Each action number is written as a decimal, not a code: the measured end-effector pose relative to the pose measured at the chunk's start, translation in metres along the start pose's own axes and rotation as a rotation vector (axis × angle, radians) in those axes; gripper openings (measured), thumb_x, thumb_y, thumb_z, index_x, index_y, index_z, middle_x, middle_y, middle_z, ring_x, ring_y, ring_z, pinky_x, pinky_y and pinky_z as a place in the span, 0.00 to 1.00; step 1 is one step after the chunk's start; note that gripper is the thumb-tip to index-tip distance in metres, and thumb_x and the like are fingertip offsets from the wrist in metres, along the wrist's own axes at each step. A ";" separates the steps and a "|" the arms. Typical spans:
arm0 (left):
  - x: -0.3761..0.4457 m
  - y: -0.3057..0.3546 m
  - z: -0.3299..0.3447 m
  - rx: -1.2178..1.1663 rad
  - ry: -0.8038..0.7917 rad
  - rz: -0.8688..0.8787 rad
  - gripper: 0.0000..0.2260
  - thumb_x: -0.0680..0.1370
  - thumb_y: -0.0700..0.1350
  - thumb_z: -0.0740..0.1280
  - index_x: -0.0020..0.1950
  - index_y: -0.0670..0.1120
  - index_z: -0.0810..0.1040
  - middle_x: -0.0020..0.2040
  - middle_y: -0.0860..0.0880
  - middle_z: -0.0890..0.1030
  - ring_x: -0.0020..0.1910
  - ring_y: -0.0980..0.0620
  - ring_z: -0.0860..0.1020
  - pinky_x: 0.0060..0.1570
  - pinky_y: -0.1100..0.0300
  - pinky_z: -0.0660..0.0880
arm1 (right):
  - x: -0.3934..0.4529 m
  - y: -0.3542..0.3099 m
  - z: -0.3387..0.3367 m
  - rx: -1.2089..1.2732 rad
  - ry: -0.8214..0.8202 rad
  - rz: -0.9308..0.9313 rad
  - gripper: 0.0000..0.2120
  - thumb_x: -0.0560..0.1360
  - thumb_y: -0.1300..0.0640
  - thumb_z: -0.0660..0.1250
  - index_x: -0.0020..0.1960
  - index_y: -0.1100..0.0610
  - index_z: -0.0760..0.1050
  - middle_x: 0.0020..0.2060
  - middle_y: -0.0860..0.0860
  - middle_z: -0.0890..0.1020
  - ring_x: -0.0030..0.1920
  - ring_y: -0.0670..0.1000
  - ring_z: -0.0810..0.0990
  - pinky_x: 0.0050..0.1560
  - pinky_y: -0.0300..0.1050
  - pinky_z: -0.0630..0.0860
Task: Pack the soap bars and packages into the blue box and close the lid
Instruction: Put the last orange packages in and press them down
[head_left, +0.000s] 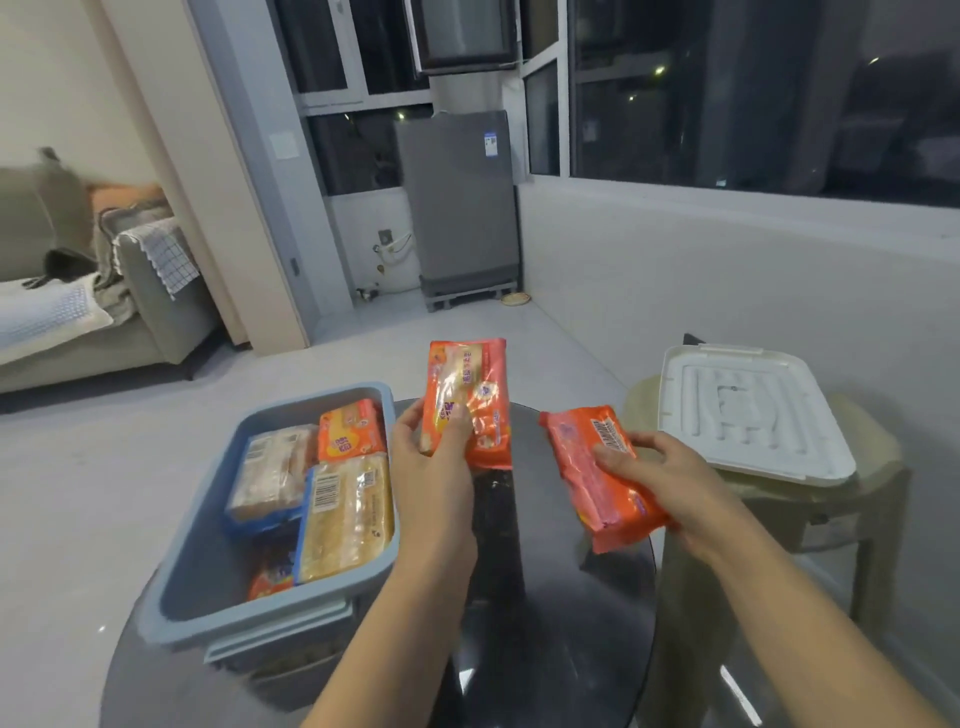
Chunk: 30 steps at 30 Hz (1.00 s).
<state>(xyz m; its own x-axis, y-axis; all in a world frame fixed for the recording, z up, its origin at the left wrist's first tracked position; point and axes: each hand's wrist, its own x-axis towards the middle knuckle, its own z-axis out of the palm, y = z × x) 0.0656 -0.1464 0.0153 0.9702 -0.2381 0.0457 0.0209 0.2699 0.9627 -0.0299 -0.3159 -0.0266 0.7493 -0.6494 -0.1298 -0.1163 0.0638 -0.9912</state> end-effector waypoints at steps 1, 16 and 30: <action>-0.003 0.007 -0.010 0.007 0.009 0.006 0.14 0.78 0.50 0.65 0.61 0.56 0.67 0.51 0.55 0.78 0.49 0.54 0.80 0.47 0.58 0.79 | -0.005 -0.003 0.007 0.024 -0.022 -0.010 0.32 0.55 0.44 0.76 0.56 0.49 0.71 0.46 0.51 0.82 0.40 0.53 0.85 0.33 0.43 0.79; -0.002 0.082 -0.160 0.291 -0.002 -0.089 0.22 0.74 0.44 0.70 0.65 0.58 0.69 0.51 0.48 0.81 0.34 0.51 0.85 0.28 0.57 0.79 | -0.024 -0.025 0.118 0.196 -0.268 -0.056 0.38 0.53 0.45 0.77 0.60 0.55 0.73 0.50 0.56 0.84 0.42 0.55 0.86 0.34 0.47 0.80; 0.021 0.071 -0.177 1.186 -0.158 -0.165 0.20 0.76 0.56 0.64 0.67 0.57 0.68 0.62 0.49 0.76 0.55 0.49 0.77 0.58 0.53 0.74 | -0.029 -0.025 0.153 0.232 -0.324 -0.061 0.37 0.55 0.46 0.76 0.61 0.56 0.72 0.49 0.56 0.84 0.39 0.54 0.86 0.34 0.45 0.80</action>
<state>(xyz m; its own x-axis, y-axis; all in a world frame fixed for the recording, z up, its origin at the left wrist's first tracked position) 0.1299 0.0327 0.0376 0.9348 -0.3227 -0.1484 -0.1734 -0.7792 0.6023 0.0508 -0.1826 -0.0019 0.9214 -0.3869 -0.0360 0.0570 0.2262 -0.9724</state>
